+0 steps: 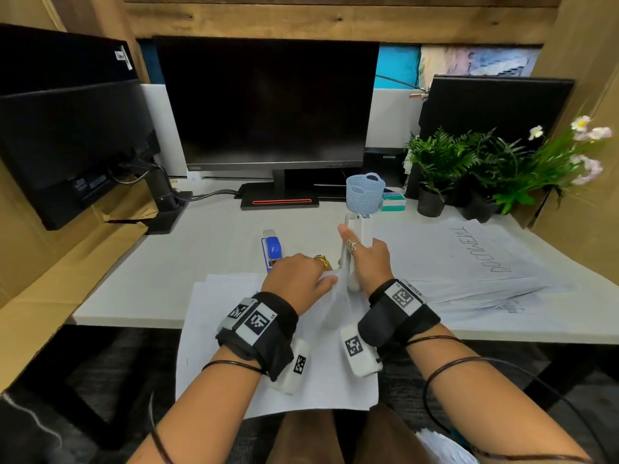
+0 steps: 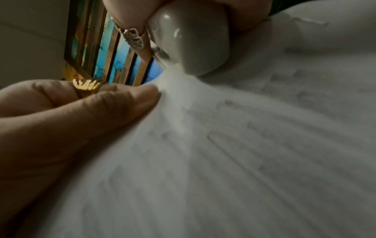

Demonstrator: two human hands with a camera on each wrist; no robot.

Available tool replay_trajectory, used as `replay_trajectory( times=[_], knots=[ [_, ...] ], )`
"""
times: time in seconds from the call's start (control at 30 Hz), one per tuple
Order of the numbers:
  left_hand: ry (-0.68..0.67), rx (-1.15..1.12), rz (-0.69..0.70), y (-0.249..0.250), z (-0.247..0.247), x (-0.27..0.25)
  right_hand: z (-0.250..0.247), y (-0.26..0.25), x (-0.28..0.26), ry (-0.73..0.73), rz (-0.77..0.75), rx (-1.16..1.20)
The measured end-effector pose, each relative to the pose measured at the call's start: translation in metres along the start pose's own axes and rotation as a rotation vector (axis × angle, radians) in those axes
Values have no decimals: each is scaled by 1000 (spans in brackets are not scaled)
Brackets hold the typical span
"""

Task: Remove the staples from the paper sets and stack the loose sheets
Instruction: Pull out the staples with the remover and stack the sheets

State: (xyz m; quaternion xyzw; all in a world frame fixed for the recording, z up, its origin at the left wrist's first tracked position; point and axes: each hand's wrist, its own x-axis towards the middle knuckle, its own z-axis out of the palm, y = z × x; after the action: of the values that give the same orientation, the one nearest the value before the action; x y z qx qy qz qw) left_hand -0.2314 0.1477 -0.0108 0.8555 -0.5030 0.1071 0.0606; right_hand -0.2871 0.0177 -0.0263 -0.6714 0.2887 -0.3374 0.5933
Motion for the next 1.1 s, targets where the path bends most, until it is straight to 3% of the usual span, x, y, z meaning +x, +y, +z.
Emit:
replay_trajectory(
  times=[0.2, 0.3, 0.43, 0.8, 0.9, 1.1],
  knots=[
    [-16, 0, 20, -1, 2, 0, 0, 7, 3, -51, 73, 99],
    [-35, 24, 8, -3, 3, 1, -5, 6, 5, -137, 218, 168],
    [-33, -31, 11, -3, 4, 0, -11, 6, 7, -108, 324, 287],
    [-52, -22, 47, 1, 5, 1, -1, 15, 10, 25, 215, 193],
    [-65, -26, 38, -3, 6, 1, 2, 21, 18, -28, 243, 158],
    [-138, -77, -14, -18, 8, 0, -1, 27, 68, -210, 457, 40]
  ],
)
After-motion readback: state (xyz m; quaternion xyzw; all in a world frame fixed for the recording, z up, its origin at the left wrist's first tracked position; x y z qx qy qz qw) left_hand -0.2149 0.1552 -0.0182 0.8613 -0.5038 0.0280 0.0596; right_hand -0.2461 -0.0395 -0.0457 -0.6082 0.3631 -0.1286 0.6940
